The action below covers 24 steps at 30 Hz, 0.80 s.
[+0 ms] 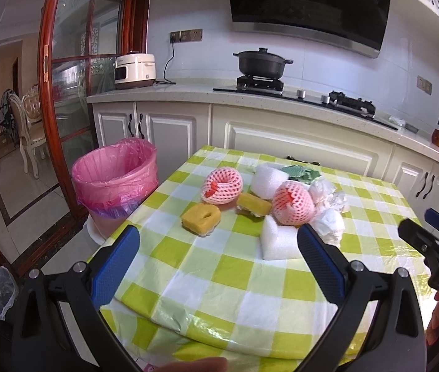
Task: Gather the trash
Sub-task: 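Grasp the yellow sponge with the left gripper while the right gripper grasps a white plastic bag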
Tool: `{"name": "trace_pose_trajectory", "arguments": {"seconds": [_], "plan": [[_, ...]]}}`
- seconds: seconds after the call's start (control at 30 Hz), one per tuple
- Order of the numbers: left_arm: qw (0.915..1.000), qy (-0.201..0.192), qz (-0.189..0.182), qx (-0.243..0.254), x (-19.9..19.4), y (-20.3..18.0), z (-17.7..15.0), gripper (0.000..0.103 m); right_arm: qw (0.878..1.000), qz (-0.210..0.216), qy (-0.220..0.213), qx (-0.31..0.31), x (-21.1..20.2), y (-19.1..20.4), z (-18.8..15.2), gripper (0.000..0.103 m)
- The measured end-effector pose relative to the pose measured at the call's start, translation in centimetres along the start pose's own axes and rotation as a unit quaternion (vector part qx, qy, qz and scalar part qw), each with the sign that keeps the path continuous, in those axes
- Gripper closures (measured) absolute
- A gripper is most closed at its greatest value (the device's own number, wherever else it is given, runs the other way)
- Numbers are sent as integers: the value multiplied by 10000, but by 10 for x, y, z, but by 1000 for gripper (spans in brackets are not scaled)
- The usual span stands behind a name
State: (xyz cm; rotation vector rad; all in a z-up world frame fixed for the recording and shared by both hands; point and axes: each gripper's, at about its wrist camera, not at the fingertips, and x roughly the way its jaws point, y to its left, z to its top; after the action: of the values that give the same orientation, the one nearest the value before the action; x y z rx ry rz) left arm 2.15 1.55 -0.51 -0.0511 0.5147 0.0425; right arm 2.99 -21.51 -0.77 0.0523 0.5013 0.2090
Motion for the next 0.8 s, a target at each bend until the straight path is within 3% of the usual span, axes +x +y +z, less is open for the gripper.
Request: {"name": "trace_pose_trajectory", "arguments": {"seconds": [0.23,0.5,0.67,0.8], "plan": [[9998,155,-139,23,38,9,4,5,9995,-138,265,66,36,-14,-4,7],[9960,829,-88,-312,116,30,-8,5,9968,-183,756,202,105,-24,-8,7],[9932,1046,73,-515,155,48,-13,6,9948,-167,954,317,141,-24,-7,7],[9939,1029,309,-247,173,52,-13,6,9930,-210,1091,397,161,-23,-11,7]]}}
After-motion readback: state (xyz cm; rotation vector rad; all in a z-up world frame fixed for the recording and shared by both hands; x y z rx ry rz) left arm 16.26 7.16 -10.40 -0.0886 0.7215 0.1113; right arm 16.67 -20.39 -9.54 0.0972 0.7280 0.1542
